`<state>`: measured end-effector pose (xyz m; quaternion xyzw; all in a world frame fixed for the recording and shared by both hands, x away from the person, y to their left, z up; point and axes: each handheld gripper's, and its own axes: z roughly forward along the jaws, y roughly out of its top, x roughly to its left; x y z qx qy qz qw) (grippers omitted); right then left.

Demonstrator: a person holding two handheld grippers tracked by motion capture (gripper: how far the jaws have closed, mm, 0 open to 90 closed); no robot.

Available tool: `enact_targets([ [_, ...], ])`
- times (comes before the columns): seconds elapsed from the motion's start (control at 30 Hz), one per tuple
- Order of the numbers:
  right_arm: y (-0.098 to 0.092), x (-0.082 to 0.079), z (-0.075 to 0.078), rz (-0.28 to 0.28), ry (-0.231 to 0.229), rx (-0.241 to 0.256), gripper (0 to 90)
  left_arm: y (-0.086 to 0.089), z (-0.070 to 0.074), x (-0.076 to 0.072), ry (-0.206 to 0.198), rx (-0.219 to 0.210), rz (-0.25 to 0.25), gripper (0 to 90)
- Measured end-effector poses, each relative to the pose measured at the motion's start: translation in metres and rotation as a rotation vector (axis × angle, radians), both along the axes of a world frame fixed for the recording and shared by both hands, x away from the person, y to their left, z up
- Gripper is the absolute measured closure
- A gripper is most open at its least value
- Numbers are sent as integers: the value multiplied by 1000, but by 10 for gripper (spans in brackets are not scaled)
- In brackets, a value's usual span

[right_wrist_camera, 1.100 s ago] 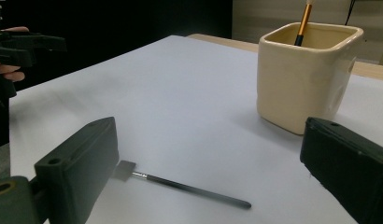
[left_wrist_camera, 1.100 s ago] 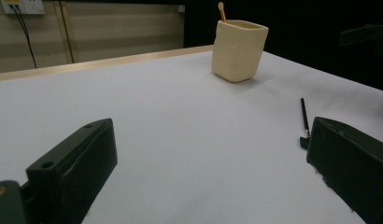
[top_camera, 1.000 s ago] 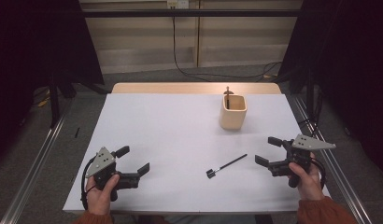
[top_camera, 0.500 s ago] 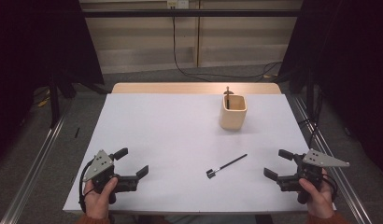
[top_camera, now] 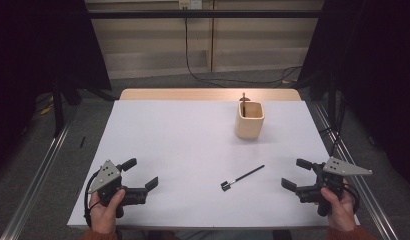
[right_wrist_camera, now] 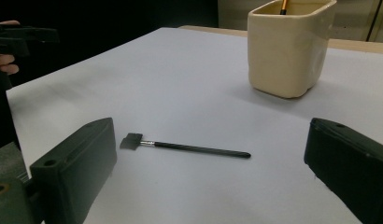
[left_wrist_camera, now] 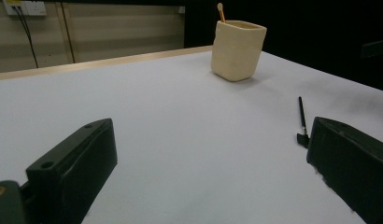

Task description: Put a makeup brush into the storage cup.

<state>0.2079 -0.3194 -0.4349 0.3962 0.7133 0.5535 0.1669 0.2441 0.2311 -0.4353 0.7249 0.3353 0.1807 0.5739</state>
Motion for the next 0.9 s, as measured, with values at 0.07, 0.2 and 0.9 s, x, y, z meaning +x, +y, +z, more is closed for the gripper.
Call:
enact_targets([
  [0.07,2,2,0,-3,-15,-15,18,0,0,0,-2,5,-3,17],
  [0.2,5,5,1,3,-19,-38,20,-1,0,-1,-1,2,3,17],
  [0.9,16,50,25,39,-90,-20,41,1,1,-1,-1,2,22,18],
])
